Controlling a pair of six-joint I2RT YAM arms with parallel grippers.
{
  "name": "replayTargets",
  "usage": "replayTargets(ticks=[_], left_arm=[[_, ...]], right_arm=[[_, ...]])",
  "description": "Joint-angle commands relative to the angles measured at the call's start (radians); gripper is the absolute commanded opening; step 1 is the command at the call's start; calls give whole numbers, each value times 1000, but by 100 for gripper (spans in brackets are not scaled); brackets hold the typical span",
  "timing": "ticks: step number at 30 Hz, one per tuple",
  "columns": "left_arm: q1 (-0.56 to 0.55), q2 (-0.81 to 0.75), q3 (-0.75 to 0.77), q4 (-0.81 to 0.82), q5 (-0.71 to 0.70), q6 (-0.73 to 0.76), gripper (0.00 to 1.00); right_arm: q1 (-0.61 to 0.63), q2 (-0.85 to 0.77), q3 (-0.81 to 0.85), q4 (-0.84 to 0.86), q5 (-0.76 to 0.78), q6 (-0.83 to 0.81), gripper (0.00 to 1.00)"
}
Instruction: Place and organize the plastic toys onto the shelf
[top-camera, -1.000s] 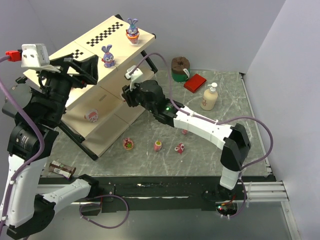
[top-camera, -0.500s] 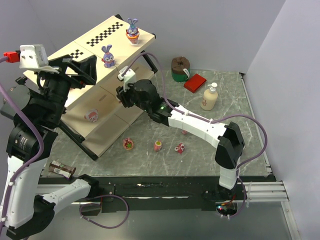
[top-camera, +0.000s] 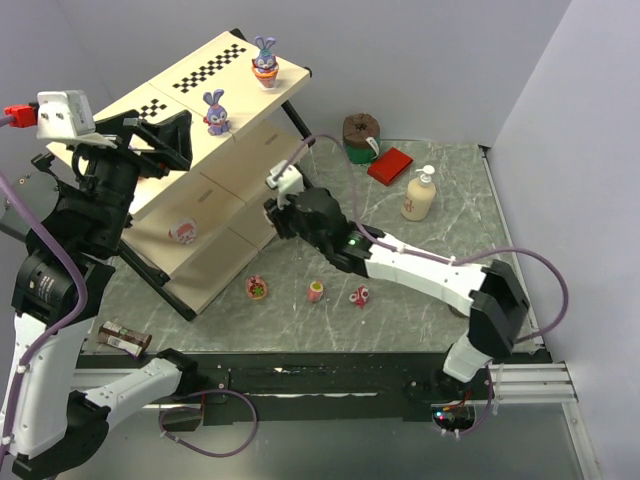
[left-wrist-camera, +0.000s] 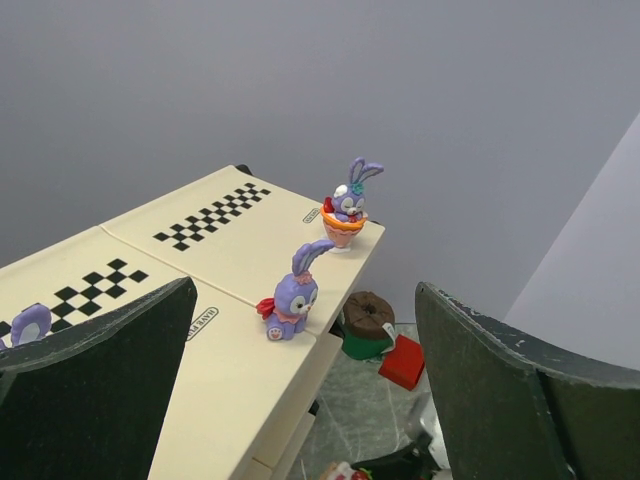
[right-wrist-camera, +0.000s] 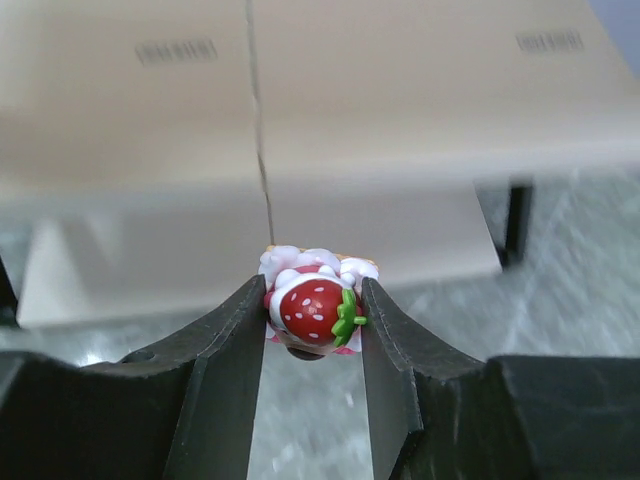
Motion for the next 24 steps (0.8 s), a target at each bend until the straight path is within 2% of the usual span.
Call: replayTargets(ticks=[1,3,9,18,24], left_arm=[[-4,1,-1,30,-5,17,97],[-4,4,-1,32,2,14,96],[-4,11,4,29,11,6,96],[-4,11,5,26,21,-7,97],[-4,7,1,24,18,-6,96]], right_arm=[[4,-119,-108,53,61,33,0],[-1,-113,-151,12,64,61,0],[5,-47,-278,36,-17,148,1],[5,135,-261,53,-69,216,5],[5,200,-235,64,-65,205,20]])
